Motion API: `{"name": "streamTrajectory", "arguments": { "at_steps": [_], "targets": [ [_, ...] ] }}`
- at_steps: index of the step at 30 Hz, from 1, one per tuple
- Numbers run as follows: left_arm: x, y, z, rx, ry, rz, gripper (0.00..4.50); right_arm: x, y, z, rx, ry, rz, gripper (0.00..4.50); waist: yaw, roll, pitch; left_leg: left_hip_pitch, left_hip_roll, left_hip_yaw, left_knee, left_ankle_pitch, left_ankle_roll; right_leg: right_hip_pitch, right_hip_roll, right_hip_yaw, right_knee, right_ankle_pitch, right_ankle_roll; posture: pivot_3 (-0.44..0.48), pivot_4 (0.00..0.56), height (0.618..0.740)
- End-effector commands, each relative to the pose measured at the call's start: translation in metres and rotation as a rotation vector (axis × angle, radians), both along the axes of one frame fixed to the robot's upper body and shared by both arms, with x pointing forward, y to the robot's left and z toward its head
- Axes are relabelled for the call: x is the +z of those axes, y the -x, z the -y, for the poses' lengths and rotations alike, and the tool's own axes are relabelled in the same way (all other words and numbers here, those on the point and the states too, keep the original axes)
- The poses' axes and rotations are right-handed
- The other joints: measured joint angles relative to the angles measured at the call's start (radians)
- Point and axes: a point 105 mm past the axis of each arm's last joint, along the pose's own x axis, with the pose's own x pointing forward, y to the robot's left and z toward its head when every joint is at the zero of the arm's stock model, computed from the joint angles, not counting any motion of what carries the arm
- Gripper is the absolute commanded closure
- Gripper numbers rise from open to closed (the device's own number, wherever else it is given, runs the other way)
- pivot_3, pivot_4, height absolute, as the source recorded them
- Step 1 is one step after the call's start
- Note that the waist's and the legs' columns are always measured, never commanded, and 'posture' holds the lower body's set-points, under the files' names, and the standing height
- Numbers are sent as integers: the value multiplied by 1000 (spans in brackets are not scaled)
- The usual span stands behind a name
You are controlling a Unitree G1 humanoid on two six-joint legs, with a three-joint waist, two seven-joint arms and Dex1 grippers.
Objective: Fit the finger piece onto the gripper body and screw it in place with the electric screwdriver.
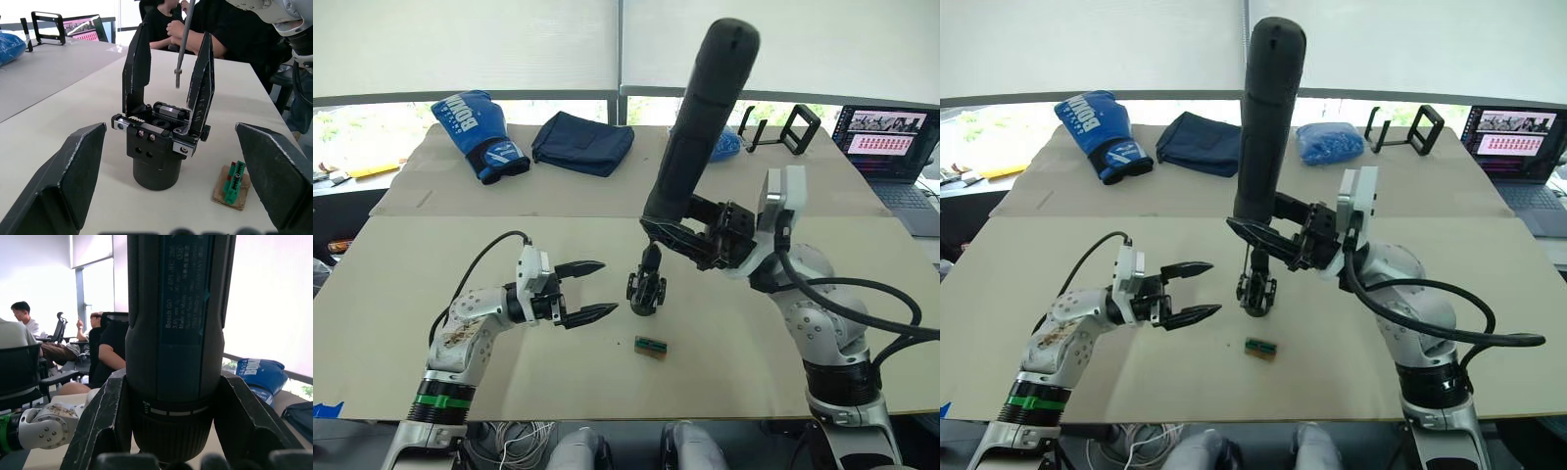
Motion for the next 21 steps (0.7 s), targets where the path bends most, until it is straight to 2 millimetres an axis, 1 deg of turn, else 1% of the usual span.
{"name": "streamTrajectory", "arguments": {
  "at_steps": [1,12,21],
  "targets": [
    [0,2,2,-7,-3,26,0,9,5,-5,23,2,48,2586,-2,0,0,0,0,0,0,0,0,0,0,0,0,0,0,0,150,740],
    [-8,5,3,-10,-14,24,0,2,3,-7,45,35,53,2586,-7,0,0,0,0,0,-1,0,0,-1,0,0,0,0,0,0,150,740],
    [-20,1,-1,18,-39,42,0,0,-1,-6,42,46,65,2586,-8,0,0,0,0,0,-1,0,-1,-1,0,0,0,0,0,0,150,740]
  ]
}}
